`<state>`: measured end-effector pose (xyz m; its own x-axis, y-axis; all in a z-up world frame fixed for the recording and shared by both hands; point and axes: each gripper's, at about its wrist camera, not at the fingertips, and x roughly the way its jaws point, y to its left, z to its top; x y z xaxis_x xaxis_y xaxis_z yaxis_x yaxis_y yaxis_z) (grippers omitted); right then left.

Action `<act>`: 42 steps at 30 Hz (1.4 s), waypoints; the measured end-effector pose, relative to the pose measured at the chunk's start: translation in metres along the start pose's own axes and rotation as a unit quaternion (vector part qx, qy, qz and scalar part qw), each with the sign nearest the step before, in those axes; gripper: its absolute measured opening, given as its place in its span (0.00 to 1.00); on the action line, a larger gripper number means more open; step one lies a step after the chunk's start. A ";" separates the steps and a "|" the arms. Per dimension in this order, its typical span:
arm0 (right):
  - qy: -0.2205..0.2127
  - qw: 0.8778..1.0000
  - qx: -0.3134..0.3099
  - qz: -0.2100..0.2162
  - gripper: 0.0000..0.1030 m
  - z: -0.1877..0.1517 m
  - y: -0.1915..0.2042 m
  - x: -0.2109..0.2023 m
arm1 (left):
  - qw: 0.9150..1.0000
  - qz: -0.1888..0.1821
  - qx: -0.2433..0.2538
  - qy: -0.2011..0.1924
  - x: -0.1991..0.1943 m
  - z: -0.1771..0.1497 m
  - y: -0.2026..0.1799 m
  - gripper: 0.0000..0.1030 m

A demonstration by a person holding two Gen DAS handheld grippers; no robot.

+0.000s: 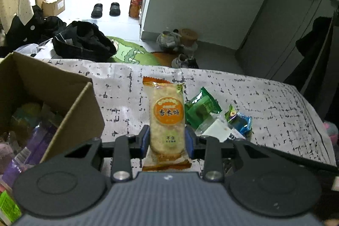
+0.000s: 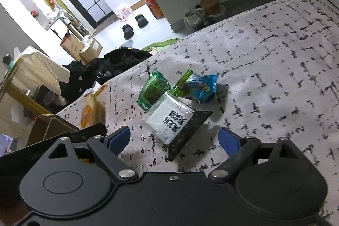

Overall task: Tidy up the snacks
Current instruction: 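Grasp the yellow-orange cake packet with the left gripper while the right grasps the white packet, then carry the cake packet and white packet over the cardboard box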

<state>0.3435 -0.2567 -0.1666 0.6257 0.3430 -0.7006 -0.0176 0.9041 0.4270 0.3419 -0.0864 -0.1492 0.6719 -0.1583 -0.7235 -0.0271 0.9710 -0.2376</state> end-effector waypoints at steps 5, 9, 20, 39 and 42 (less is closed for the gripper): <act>0.002 1.000 -0.002 -0.020 0.88 0.003 0.011 0.013 | 1.000 -0.005 -0.008 -0.015 -0.006 0.001 0.009 0.32; -0.006 0.999 -0.030 -0.043 0.89 0.008 0.018 0.019 | 1.000 -0.010 -0.011 -0.025 -0.010 0.007 0.012 0.32; -0.034 0.991 -0.131 0.010 0.97 0.016 0.020 0.010 | 0.999 -0.009 -0.026 -0.034 -0.014 0.012 0.021 0.32; 0.040 0.978 -0.198 -0.049 0.56 0.000 0.040 -0.001 | 0.999 0.002 -0.024 -0.034 -0.032 0.006 0.023 0.32; 0.033 0.982 -0.183 -0.043 0.56 -0.003 0.039 -0.012 | 0.999 0.003 -0.024 -0.042 -0.043 0.006 0.024 0.32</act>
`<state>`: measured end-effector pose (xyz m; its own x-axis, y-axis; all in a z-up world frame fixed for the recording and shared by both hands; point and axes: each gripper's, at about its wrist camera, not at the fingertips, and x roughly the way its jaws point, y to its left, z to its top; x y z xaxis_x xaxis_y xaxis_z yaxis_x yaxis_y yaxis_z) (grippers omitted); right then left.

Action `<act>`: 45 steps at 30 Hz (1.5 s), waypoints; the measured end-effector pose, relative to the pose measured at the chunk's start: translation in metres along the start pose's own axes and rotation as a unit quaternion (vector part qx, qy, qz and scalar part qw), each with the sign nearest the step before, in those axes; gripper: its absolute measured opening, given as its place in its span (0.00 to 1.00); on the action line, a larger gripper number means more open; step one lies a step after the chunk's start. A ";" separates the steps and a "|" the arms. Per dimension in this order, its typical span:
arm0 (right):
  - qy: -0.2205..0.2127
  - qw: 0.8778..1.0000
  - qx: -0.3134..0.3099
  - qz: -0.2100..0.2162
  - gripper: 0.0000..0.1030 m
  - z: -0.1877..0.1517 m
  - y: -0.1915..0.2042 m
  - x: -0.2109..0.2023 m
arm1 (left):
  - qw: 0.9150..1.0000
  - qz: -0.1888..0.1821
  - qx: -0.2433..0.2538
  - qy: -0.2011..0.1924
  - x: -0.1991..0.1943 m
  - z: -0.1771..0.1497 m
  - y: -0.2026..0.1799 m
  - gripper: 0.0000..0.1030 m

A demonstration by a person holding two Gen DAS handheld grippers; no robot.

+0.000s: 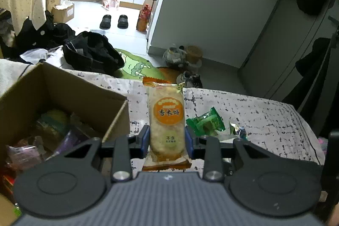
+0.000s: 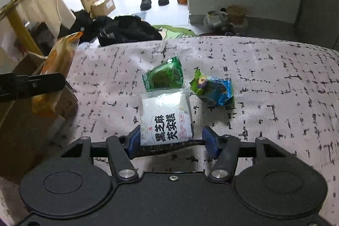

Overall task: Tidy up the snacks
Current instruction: 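Carry the cake packet and white packet over the cardboard box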

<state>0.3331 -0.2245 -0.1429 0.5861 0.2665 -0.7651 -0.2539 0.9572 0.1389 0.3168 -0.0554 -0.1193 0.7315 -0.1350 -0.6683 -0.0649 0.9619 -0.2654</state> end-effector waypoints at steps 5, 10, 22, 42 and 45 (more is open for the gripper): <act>-0.010 1.000 0.024 0.017 0.56 0.002 0.006 -0.016 | 1.000 0.006 0.003 -0.011 -0.021 0.001 0.002 0.32; -0.027 0.999 0.027 0.036 0.56 0.008 0.020 -0.032 | 1.000 0.009 0.010 -0.023 -0.039 0.003 0.004 0.32; -0.072 0.994 0.021 0.077 0.56 0.025 0.053 -0.055 | 0.999 0.018 -0.018 -0.044 -0.077 0.015 0.040 0.32; -0.078 0.985 -0.013 0.152 0.56 0.035 0.128 -0.068 | 0.993 0.084 -0.076 -0.037 -0.101 0.008 0.126 0.32; -0.078 0.984 -0.019 0.157 0.56 0.032 0.137 -0.066 | 0.993 0.083 -0.077 -0.030 -0.101 0.006 0.132 0.32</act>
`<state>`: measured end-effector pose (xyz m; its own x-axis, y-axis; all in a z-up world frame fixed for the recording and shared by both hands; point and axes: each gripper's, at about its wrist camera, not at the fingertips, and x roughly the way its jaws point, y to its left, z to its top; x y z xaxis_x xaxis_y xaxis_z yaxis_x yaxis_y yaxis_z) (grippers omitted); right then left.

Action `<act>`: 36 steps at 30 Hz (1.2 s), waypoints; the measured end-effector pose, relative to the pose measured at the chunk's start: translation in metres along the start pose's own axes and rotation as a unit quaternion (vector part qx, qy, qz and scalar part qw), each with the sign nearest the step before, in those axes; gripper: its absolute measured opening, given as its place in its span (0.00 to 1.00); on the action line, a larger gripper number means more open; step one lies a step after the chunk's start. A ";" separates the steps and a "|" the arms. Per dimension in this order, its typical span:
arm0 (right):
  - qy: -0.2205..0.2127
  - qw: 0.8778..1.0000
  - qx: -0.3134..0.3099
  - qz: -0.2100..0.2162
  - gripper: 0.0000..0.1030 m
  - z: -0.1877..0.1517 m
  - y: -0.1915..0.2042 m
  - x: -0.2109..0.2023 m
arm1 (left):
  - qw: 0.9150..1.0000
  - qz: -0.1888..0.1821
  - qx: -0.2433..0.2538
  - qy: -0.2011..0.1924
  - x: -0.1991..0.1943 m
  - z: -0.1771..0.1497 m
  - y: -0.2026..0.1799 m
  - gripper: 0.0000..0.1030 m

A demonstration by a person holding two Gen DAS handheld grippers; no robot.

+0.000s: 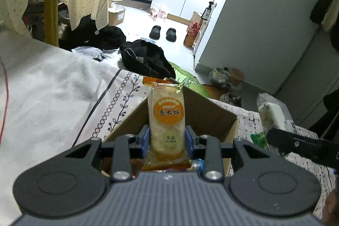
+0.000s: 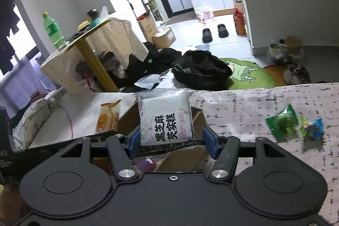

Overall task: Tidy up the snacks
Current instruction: 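Carry the cake packet and white packet over the cardboard box, then lower both packets into the box and open both grippers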

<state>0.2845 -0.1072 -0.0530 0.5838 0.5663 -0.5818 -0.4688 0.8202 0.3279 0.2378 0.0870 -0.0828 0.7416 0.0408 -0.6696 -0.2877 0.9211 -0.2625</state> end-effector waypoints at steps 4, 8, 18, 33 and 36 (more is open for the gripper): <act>0.004 1.000 0.003 0.008 0.57 -0.004 0.007 0.005 | 1.000 0.005 0.003 0.013 0.002 -0.005 0.006 0.32; 0.016 1.000 0.007 0.008 0.57 -0.008 0.010 0.014 | 0.999 0.005 0.003 0.035 0.012 -0.010 0.011 0.32; 0.032 0.999 0.008 -0.001 0.57 -0.014 0.016 0.035 | 1.000 0.005 -0.018 0.024 0.003 -0.012 0.024 0.52; 0.031 0.999 0.005 -0.019 0.57 -0.003 0.025 0.062 | 0.999 -0.011 -0.049 0.009 -0.008 -0.005 0.033 0.71; 0.033 0.999 -0.003 -0.024 0.61 0.000 0.022 0.069 | 0.998 -0.012 -0.053 0.008 -0.008 -0.004 0.034 0.71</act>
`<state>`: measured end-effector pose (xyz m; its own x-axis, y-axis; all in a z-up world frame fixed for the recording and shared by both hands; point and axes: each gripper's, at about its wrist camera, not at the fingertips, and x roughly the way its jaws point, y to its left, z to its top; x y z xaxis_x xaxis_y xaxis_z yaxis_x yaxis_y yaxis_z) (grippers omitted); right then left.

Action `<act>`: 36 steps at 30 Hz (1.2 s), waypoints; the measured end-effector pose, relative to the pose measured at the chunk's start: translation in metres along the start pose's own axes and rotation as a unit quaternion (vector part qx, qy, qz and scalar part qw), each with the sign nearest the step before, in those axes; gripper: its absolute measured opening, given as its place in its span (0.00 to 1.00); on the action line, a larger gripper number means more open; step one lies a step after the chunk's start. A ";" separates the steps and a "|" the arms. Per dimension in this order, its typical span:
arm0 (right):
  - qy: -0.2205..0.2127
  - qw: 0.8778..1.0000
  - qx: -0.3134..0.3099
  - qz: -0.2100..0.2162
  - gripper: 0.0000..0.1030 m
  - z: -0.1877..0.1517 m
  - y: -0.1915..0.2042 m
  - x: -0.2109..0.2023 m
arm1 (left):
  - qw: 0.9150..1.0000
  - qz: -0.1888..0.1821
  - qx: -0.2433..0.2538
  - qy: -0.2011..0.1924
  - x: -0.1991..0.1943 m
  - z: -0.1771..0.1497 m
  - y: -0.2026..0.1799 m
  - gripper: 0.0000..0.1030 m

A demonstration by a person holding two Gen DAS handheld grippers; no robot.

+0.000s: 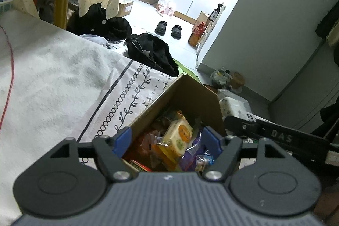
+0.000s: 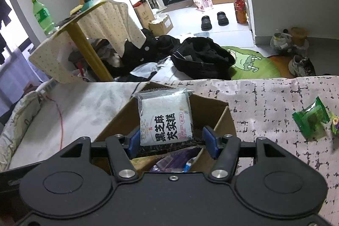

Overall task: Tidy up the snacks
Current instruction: 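Lower both packets into the box and open both grippers, then withdraw both grippers toward the small green and blue candies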

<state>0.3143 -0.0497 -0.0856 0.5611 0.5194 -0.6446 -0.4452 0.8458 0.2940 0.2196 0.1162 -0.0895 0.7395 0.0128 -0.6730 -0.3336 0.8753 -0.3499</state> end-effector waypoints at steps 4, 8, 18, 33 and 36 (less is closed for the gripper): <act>-0.010 1.000 0.009 -0.007 0.66 0.004 -0.006 -0.008 | 1.000 0.012 0.007 -0.007 0.000 -0.001 -0.002 0.76; -0.025 0.999 0.029 -0.014 0.77 0.005 -0.021 -0.024 | 1.000 0.014 0.011 -0.012 0.001 -0.002 -0.003 0.81; -0.022 0.997 0.064 -0.042 0.87 -0.011 -0.059 -0.049 | 0.999 0.010 0.032 -0.021 0.002 -0.003 -0.021 1.00; -0.025 0.994 0.064 -0.089 1.00 -0.029 -0.094 -0.083 | 0.996 -0.015 0.088 -0.015 0.001 -0.017 -0.081 1.00; -0.025 0.993 0.050 -0.106 1.00 -0.033 -0.102 -0.090 | 0.995 -0.018 0.095 -0.014 0.001 -0.020 -0.094 1.00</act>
<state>0.2867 -0.1866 -0.0808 0.6691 0.3321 -0.6649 -0.2432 0.9432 0.2264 0.2397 0.0241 -0.0706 0.7661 -0.0098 -0.6426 -0.1919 0.9508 -0.2432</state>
